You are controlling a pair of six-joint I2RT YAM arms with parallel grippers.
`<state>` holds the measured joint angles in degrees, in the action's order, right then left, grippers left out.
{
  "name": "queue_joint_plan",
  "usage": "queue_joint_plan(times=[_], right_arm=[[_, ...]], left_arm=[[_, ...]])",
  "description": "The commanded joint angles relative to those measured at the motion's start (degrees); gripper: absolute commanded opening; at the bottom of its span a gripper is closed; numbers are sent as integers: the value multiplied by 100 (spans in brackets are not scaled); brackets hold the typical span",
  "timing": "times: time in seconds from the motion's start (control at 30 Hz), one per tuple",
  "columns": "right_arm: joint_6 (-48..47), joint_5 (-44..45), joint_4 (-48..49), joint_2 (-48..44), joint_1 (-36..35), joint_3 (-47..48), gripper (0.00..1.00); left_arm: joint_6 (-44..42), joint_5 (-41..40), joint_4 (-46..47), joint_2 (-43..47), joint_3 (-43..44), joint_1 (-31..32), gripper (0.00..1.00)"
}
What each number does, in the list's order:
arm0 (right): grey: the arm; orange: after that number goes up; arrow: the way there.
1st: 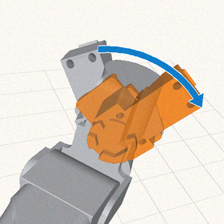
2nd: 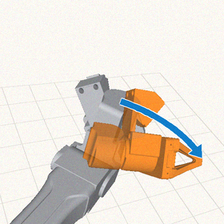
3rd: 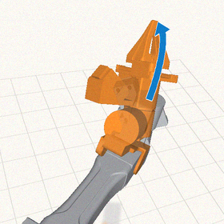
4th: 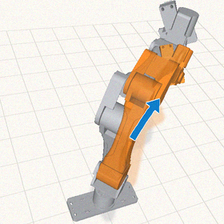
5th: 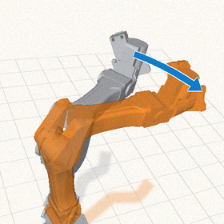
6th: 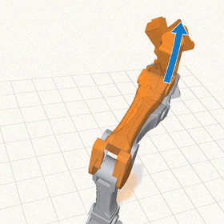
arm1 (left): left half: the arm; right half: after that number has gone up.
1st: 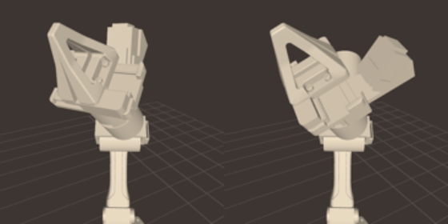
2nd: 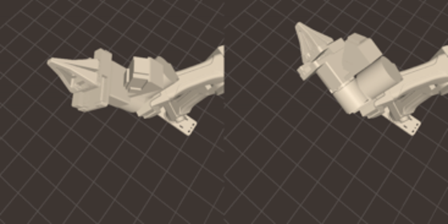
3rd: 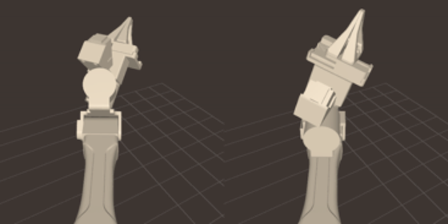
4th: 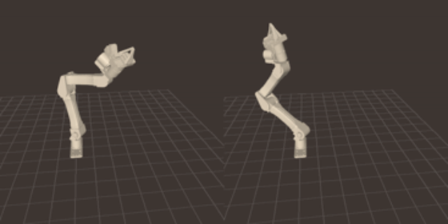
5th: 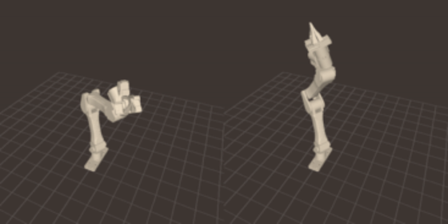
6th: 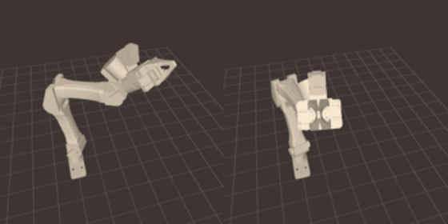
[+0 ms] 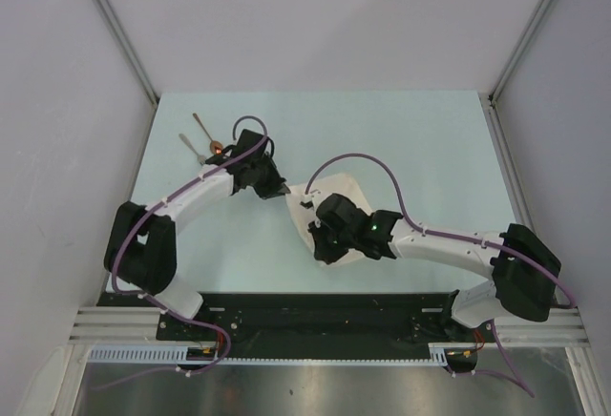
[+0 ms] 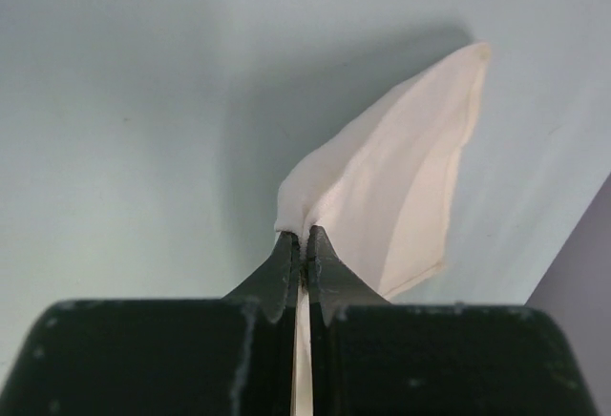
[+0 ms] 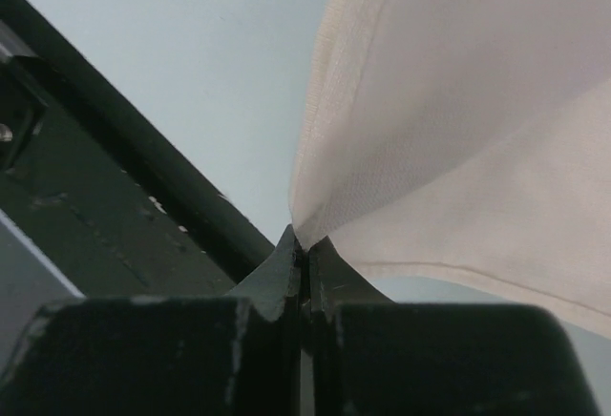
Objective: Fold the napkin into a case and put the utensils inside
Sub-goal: Pick up the upper triangle-folded napkin from the center of the board, then turn over the upper triangle folded napkin at the center of the board.
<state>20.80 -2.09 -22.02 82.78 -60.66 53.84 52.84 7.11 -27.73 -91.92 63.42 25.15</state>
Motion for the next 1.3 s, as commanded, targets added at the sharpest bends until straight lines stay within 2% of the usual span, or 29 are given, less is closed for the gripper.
queue_joint_plan(times=[0.0, 0.2, 0.33, 0.47, 0.57, 0.67, 0.7, 0.83, 0.97, 1.0, 1.17, 1.27], right_arm=[[407, -634, 488, -236, -16, 363, 0], [723, -1082, 1050, -8, -209, 802, 0], [1004, -1355, 1665, 299, -419, 1328, 0], [1215, -1776, 2140, 974, -639, 1997, 0], [1434, -2040, 2702, 1423, -841, 2515, 0], [1995, -2382, 3588, 1653, -930, 2605, 0], [2146, -2488, 4156, 1801, -938, 2587, 0], [2876, -2841, 5391, 2031, -930, 2245, 0], [3324, -2972, 6146, 2049, -711, 1534, 0], [3534, -2990, 6575, 2023, -632, 1124, 0], [3940, -3122, 7491, 1839, -271, -47, 0], [3713, -3079, 7293, 1435, -244, -795, 0]], left_arm=[[-178, -70, -127, 665, -31, -238, 0], [-116, -44, -558, 1193, -14, -651, 0], [-124, -192, -804, 1965, 21, -1150, 0], [-318, -246, -1225, 2467, 337, -1705, 0], [-529, -263, -1507, 2809, 592, -2180, 0], [-713, -438, -1639, 3047, 829, -2453, 0], [-827, -535, -1683, 3074, 917, -2462, 0], [-889, -668, -1596, 3049, 1068, -2462, 0], [-784, -474, -886, 2812, 560, -2366, 0], [-775, -544, -718, 2681, 453, -2235, 0], [-582, -623, 213, 2285, -110, -1523, 0], [-398, -694, 592, 2003, -154, -969, 0]])
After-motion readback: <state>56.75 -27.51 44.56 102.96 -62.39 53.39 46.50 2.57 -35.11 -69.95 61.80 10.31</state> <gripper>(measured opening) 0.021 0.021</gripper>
